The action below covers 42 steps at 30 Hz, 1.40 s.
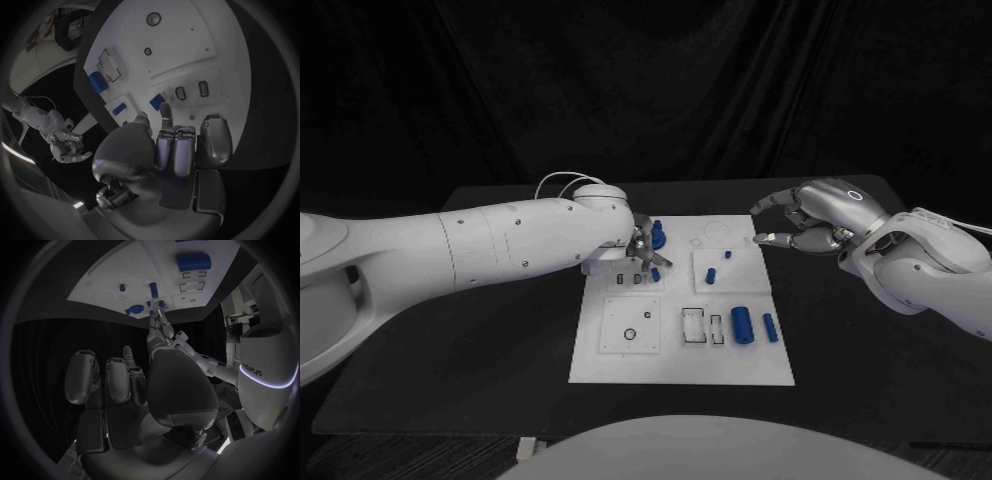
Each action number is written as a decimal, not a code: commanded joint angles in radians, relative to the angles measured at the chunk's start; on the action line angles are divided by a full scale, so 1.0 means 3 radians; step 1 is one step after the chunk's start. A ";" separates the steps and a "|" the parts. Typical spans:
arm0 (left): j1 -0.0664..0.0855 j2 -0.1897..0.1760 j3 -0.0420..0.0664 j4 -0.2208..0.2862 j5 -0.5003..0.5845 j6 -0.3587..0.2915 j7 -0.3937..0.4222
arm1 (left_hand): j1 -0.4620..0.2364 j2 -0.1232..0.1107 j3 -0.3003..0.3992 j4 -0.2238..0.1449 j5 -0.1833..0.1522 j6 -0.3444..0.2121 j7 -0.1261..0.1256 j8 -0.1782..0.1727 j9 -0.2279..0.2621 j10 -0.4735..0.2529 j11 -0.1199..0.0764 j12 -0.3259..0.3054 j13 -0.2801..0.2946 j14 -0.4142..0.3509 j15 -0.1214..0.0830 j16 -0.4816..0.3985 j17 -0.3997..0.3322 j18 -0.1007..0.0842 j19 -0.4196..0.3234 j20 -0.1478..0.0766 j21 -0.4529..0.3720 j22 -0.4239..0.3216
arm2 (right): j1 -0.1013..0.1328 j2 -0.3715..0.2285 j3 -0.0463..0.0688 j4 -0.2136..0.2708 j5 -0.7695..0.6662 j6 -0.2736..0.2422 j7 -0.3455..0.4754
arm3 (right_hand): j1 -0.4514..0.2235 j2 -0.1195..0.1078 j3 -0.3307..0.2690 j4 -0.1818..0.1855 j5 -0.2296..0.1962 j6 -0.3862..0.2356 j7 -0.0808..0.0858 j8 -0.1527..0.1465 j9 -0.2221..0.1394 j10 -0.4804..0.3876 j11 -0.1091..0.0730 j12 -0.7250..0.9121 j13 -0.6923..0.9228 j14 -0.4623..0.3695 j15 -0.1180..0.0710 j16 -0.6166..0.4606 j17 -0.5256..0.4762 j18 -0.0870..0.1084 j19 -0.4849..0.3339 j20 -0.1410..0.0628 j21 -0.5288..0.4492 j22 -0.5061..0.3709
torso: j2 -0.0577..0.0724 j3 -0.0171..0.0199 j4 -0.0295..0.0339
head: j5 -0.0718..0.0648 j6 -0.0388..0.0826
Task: Assemble the parts on the task board
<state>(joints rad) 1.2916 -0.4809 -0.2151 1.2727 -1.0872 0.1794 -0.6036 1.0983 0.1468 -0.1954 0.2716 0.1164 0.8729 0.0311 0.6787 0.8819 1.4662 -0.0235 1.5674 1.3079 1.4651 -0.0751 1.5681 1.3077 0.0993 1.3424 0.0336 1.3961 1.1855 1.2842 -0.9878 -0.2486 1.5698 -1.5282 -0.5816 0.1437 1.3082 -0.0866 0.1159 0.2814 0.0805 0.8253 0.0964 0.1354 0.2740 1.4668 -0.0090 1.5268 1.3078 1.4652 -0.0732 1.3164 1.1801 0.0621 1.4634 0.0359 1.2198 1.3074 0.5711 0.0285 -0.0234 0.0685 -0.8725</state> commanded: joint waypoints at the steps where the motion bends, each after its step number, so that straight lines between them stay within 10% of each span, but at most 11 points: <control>1: -0.0017 0.0014 0.0003 -0.0013 -0.0003 -0.0049 0.0051 | 0.0020 0.0026 0.0024 0.0004 0.0023 0.0028 -0.0006 -0.0023 0.0012 0.0349 -0.0034 0.0011 0.0876 0.0352 -0.0020 0.0009 0.0877 -0.0036 -0.0029 -0.0006 -0.0017 -0.0008 | -0.0009 -0.0001 0.0002 0.0006 -0.0008 -0.0083 -0.0077 | -0.0002 0.0034 0.0011 -0.0014 0.0016 0.0025 0.0001 0.0020 -0.0007 0.0217 0.0008 -0.0013 0.0643 0.0137 -0.0001 -0.0017 -0.0007 0.0021 0.0019 0.0000 -0.0020 0.0577 | -0.0004 -0.0001 0.0000 | 0.0011 -0.0001; 42: -0.0103 0.0062 0.0003 -0.0098 -0.0003 0.0130 0.0127 | 0.0428 0.0002 0.0444 -0.0302 0.0522 0.0146 -0.0015 -0.0562 0.0144 0.0349 -0.0041 0.0011 0.0876 0.0352 -0.0026 0.0009 0.0877 -0.0020 -0.0085 -0.0012 -0.0106 -0.0032 | -0.0011 0.0007 0.0002 -0.0005 -0.0008 -0.0044 -0.0117 | 0.0061 0.0061 0.0023 -0.0063 0.0070 0.0049 0.0007 0.0013 -0.0025 0.0214 0.0014 -0.0019 0.0635 0.0134 0.0004 -0.0027 -0.0021 0.0025 0.0014 0.0004 -0.0041 0.0571 | -0.0024 0.0002 -0.0003 | 0.0008 -0.0001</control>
<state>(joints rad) 1.2638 -0.4648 -0.2145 1.2436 -1.0882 0.2003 -0.5859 1.2193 0.1459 -0.0691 0.1822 0.2684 0.9107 0.0269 0.5145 0.9236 1.4646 -0.0283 1.5720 1.3104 1.4651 -0.0748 1.5681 1.3075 0.0995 1.3244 0.0301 1.3684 1.1770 1.2836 -0.9853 -0.2487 1.5687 -1.5282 -0.5852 0.1314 1.3215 -0.0734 0.1241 0.2674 0.0962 0.8324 0.0965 0.1353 0.2674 1.4667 -0.0090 1.5268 1.3074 1.4652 -0.0732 1.3124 1.1739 0.0622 1.4634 0.0359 1.2121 1.3080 0.5642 0.0286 -0.0238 0.0703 -0.8725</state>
